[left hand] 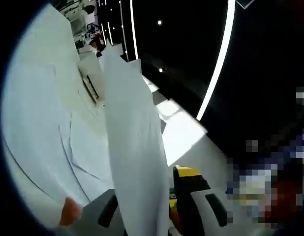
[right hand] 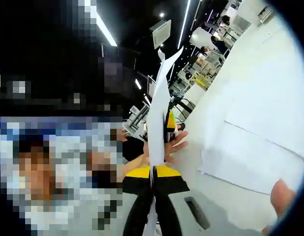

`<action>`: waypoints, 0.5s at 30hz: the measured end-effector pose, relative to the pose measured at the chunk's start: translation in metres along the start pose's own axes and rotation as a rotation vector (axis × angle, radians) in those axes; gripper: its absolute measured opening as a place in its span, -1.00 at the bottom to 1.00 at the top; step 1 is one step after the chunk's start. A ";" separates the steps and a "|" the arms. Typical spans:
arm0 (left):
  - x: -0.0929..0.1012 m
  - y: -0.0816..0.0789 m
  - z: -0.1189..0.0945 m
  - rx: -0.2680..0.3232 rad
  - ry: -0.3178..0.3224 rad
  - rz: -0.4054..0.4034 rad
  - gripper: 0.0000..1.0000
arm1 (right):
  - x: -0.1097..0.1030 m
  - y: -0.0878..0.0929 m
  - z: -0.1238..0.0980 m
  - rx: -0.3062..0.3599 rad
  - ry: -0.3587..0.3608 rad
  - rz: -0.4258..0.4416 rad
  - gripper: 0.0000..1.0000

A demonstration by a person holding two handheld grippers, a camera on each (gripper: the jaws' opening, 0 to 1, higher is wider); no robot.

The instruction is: Organize the stack of printing papers by aligning and flattening the scattered papers on the table

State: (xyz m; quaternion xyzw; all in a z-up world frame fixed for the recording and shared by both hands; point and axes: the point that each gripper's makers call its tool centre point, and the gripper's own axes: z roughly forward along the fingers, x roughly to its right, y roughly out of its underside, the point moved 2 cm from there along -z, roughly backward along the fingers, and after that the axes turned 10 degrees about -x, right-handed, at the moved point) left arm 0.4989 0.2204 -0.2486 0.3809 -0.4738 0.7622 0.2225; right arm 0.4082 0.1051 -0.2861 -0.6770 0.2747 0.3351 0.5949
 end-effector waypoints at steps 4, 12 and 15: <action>0.000 0.001 0.001 -0.012 -0.002 0.025 -0.86 | 0.004 0.000 -0.001 -0.001 0.006 0.003 -1.00; 0.012 0.012 0.000 -0.052 0.009 0.081 -0.89 | 0.015 -0.005 -0.002 0.001 0.128 -0.161 -0.81; 0.017 0.021 -0.006 -0.095 0.008 0.116 -0.88 | 0.011 -0.017 -0.011 0.066 0.185 -0.317 -0.55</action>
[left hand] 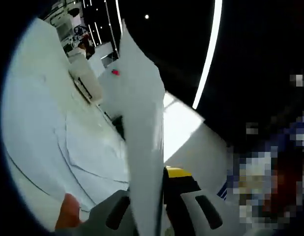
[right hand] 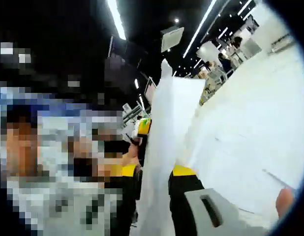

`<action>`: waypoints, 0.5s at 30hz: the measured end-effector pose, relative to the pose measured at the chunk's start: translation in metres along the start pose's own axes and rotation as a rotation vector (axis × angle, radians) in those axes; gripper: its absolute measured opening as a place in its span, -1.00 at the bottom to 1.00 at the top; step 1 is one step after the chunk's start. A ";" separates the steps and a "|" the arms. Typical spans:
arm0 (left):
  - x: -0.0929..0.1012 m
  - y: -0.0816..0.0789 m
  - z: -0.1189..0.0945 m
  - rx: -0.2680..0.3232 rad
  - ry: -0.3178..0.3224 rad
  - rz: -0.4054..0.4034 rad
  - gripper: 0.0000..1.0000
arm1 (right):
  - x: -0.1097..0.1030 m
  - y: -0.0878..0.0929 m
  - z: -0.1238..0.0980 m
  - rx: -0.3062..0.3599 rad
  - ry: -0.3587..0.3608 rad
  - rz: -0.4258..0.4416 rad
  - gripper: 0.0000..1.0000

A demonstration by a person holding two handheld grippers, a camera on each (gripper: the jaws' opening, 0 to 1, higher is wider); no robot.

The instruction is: Organize the stack of printing papers by aligning and flattening the scattered papers on the table

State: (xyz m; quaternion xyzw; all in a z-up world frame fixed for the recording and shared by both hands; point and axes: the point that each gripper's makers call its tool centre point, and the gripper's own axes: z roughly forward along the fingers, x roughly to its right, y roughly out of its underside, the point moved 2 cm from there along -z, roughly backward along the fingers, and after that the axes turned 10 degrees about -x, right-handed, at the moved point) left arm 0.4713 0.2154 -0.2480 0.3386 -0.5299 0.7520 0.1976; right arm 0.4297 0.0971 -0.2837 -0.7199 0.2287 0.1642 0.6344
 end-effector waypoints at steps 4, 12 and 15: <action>0.003 0.013 -0.013 -0.063 -0.033 0.060 -0.88 | 0.014 -0.011 -0.015 0.026 0.158 -0.191 -0.55; 0.008 0.030 -0.038 -0.077 -0.022 0.077 -0.88 | 0.039 -0.028 -0.045 0.037 0.369 -0.407 -0.08; 0.005 0.030 -0.046 -0.074 -0.016 0.090 -0.88 | 0.053 -0.025 -0.052 -0.014 0.439 -0.478 0.16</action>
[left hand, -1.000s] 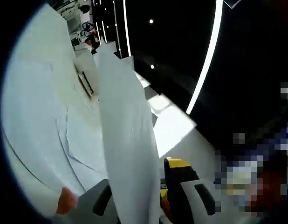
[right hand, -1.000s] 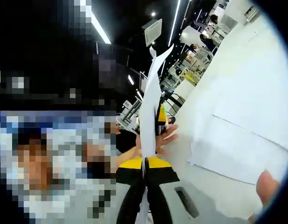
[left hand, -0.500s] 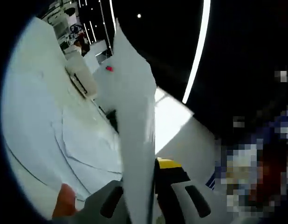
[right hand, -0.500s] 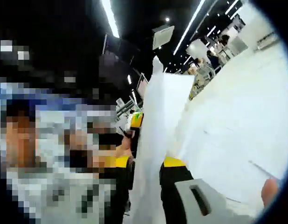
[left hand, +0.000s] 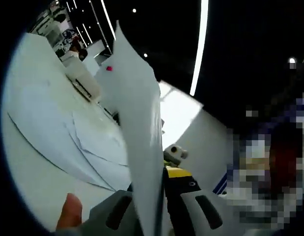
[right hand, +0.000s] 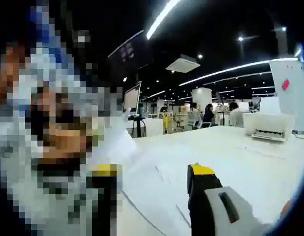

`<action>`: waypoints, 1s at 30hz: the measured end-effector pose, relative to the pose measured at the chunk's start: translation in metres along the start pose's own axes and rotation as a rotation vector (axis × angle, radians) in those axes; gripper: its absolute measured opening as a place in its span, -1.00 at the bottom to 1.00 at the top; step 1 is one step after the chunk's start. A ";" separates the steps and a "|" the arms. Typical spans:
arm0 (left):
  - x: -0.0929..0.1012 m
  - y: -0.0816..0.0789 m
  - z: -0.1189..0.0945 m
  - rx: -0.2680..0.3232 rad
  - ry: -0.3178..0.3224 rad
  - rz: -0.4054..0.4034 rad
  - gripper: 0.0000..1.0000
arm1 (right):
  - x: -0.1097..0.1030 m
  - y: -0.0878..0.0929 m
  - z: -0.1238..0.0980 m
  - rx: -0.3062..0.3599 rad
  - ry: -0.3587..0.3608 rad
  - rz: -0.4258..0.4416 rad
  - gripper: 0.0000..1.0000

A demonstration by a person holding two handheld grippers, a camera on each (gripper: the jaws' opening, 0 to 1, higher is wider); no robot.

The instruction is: Organize the stack of printing papers by aligning and flattening the scattered papers on the table

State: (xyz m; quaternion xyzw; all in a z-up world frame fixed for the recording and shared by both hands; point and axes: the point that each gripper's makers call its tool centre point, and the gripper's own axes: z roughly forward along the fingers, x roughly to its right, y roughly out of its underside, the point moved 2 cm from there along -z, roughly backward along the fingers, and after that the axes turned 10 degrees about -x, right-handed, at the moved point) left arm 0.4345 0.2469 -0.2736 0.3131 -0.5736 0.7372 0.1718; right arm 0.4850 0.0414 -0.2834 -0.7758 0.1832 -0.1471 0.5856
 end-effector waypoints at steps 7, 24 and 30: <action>-0.001 -0.005 -0.009 0.011 0.019 0.029 -0.88 | 0.054 0.027 0.012 -0.123 0.176 -0.089 0.67; -0.004 -0.008 -0.014 0.060 0.034 0.016 -0.88 | 0.088 0.088 0.004 -0.256 0.107 0.038 0.50; 0.001 -0.002 -0.010 0.055 0.037 0.017 -0.88 | 0.084 0.087 0.008 -0.231 0.084 0.050 0.22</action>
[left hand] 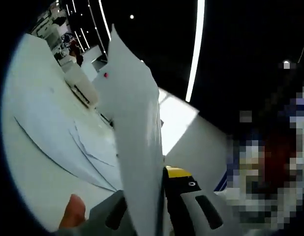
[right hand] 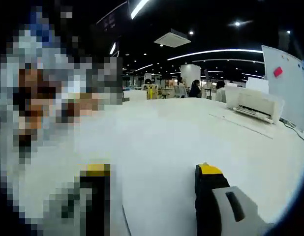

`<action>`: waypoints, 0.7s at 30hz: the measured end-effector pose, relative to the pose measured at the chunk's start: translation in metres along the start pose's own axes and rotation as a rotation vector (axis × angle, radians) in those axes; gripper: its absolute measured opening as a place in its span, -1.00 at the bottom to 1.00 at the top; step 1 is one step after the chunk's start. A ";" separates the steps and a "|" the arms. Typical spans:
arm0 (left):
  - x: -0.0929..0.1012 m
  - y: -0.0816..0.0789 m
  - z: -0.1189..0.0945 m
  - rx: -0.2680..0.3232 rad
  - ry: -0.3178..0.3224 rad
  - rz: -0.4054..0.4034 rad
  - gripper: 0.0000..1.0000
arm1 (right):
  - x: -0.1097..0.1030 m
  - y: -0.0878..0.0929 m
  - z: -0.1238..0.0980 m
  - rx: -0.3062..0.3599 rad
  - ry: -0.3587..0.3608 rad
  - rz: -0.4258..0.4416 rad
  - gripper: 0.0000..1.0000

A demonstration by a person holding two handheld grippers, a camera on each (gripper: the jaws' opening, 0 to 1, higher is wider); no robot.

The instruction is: Organize the stack of printing papers by aligning and flattening the scattered papers on the table

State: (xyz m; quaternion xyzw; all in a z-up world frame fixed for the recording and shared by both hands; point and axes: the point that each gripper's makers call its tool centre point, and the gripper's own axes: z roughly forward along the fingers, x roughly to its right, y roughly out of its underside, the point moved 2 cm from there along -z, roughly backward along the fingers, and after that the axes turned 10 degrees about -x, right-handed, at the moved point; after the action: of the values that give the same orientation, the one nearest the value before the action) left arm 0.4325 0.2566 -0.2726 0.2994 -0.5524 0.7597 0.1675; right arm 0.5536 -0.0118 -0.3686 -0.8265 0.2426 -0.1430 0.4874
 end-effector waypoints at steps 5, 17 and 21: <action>-0.002 -0.002 -0.002 -0.002 -0.001 0.000 -0.88 | 0.000 -0.001 0.001 0.006 -0.007 0.001 -0.05; -0.002 -0.001 -0.002 -0.003 -0.002 -0.008 -0.88 | -0.005 -0.003 -0.001 0.009 -0.019 -0.048 -1.00; -0.003 -0.003 -0.003 0.001 -0.003 -0.009 -0.88 | -0.006 -0.005 -0.002 -0.014 0.025 -0.108 -1.00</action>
State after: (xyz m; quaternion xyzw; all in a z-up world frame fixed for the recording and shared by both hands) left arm 0.4363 0.2607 -0.2730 0.3032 -0.5510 0.7587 0.1697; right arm 0.5491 -0.0080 -0.3638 -0.8399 0.2048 -0.1776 0.4703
